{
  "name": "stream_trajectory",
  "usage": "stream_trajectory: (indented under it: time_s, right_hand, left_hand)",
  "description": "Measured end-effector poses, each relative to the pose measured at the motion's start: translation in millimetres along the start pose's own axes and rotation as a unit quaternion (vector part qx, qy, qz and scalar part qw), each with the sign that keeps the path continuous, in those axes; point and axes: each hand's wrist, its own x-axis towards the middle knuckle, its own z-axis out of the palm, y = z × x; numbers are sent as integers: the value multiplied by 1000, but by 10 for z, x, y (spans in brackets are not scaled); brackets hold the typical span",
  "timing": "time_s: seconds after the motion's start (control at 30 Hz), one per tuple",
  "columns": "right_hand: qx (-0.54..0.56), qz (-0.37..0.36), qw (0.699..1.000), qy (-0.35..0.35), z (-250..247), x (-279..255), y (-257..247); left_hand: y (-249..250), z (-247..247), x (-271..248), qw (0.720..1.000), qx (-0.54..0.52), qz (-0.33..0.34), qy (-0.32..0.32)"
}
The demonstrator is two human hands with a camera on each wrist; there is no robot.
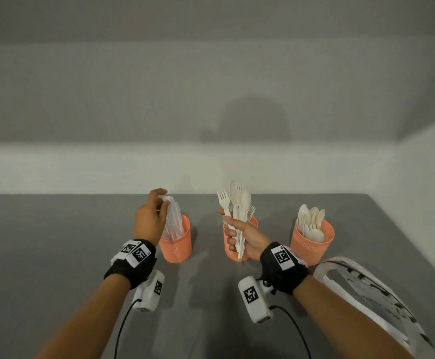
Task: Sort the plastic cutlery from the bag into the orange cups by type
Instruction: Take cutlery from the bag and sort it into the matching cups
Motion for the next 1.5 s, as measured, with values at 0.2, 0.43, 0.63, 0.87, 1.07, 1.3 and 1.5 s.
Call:
stream_trajectory:
  time_s: [0.2, 0.43, 0.63, 0.87, 1.07, 1.3, 1.5]
  right_hand:
    - [7, 0, 1000, -26, -82, -57, -11]
    - [12, -5, 1000, -20, -106, -90, -23]
    - [0, -19, 1000, -16, -15, -116, -40]
    - [-37, -7, 999, -13, -45, -196, -47]
    - [-14, -31, 999, 3, -72, -216, -52]
    - [-36, -101, 984, 142, -420, -247, -48]
    - [-44, -110, 978, 169, -524, -355, -140]
  left_hand:
    - [-171, 114, -137, 998, 34, -22, -55]
    - [187, 82, -53, 997, 33, 68, 27]
    - [888, 353, -103, 971, -180, -126, -94]
    - [1011, 621, -238, 881, -335, -245, -228]
    - [1046, 679, -224, 898, -326, -235, -177]
    - [990, 608, 88, 948, -268, -158, -61]
    - [1084, 726, 57, 979, -187, 26, -76]
